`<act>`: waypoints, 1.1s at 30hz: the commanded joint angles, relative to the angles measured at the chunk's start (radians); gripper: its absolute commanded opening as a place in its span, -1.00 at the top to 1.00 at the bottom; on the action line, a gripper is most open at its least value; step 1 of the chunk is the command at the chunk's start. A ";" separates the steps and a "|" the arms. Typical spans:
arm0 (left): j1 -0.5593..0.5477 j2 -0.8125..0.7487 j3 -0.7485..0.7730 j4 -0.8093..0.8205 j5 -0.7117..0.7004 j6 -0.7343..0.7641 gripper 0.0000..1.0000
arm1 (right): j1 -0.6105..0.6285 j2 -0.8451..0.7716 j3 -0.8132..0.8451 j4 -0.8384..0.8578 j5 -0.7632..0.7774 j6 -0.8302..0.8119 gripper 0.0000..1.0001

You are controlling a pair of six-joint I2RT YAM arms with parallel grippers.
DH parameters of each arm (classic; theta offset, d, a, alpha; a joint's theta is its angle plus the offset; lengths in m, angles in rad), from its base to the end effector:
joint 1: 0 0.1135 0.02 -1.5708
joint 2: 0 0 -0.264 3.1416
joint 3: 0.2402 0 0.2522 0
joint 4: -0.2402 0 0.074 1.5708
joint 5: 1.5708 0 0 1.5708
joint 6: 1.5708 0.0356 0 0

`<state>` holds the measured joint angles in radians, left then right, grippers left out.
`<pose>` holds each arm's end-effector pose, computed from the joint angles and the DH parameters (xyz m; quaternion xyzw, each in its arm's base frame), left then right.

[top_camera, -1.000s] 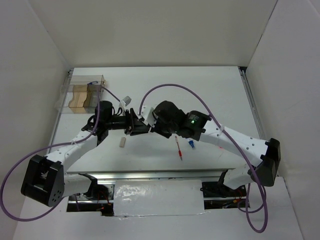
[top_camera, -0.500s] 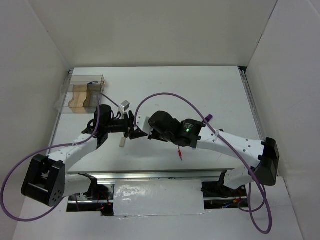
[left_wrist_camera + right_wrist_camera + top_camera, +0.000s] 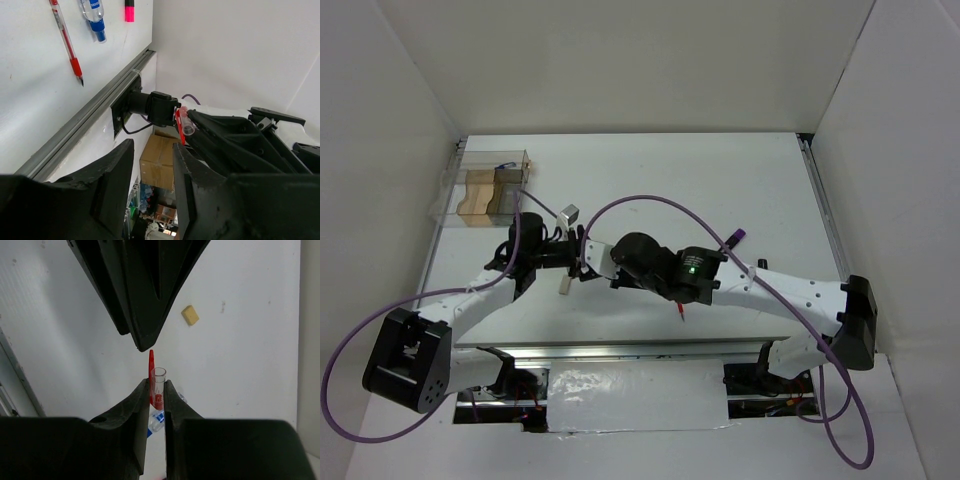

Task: Sort the stationery into containers
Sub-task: Pick up the pen cap from the center of the board.

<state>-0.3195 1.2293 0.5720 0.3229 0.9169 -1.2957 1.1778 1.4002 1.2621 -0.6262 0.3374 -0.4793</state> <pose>0.2309 -0.1061 0.2287 -0.1161 0.7657 -0.6249 0.0986 0.1272 0.2761 0.3249 -0.6237 0.6615 -0.0127 0.4163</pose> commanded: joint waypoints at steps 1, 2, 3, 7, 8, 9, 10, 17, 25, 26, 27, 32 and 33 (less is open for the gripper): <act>-0.001 0.004 -0.006 0.067 0.020 -0.036 0.03 | 0.025 0.009 0.000 0.063 0.041 -0.028 1.00; 0.000 0.004 -0.012 0.079 0.022 -0.043 0.04 | 0.034 0.010 -0.003 0.069 0.052 -0.036 1.00; 0.000 0.002 -0.015 0.103 0.023 -0.051 0.05 | 0.040 0.013 -0.009 0.075 0.060 -0.039 1.00; 0.000 -0.008 -0.043 0.188 0.037 -0.097 0.09 | 0.049 0.017 -0.021 0.079 0.068 -0.038 1.00; 0.000 -0.014 -0.047 0.199 0.040 -0.103 0.08 | 0.048 0.017 -0.021 0.079 0.069 -0.036 1.00; 0.000 -0.020 -0.050 0.199 0.039 -0.103 0.07 | 0.046 0.016 -0.024 0.082 0.071 -0.036 1.00; 0.000 -0.027 -0.054 0.186 0.039 -0.100 0.01 | 0.042 0.016 -0.026 0.082 0.072 -0.033 1.00; 0.017 -0.040 -0.050 0.143 0.025 -0.065 -0.12 | 0.020 -0.001 -0.030 0.059 0.064 -0.015 1.00; 0.057 0.002 -0.043 0.191 0.025 -0.094 0.05 | 0.017 -0.017 -0.053 0.060 0.055 -0.015 1.00; 0.057 0.009 -0.040 0.194 0.025 -0.094 0.06 | 0.017 -0.018 -0.052 0.062 0.055 -0.018 1.00; 0.054 0.012 -0.037 0.196 0.027 -0.094 0.07 | 0.014 -0.015 -0.050 0.063 0.055 -0.018 1.00; 0.037 0.029 -0.014 0.176 0.028 -0.079 0.09 | 0.019 -0.004 -0.035 0.069 0.051 -0.027 1.00; 0.034 0.029 -0.011 0.168 0.027 -0.076 0.09 | 0.019 -0.001 -0.030 0.069 0.049 -0.027 1.00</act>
<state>-0.2710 1.2526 0.5194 0.4568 0.9222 -1.3720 1.1969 1.4105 1.2160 -0.5903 0.3885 -0.5072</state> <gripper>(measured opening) 0.458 0.194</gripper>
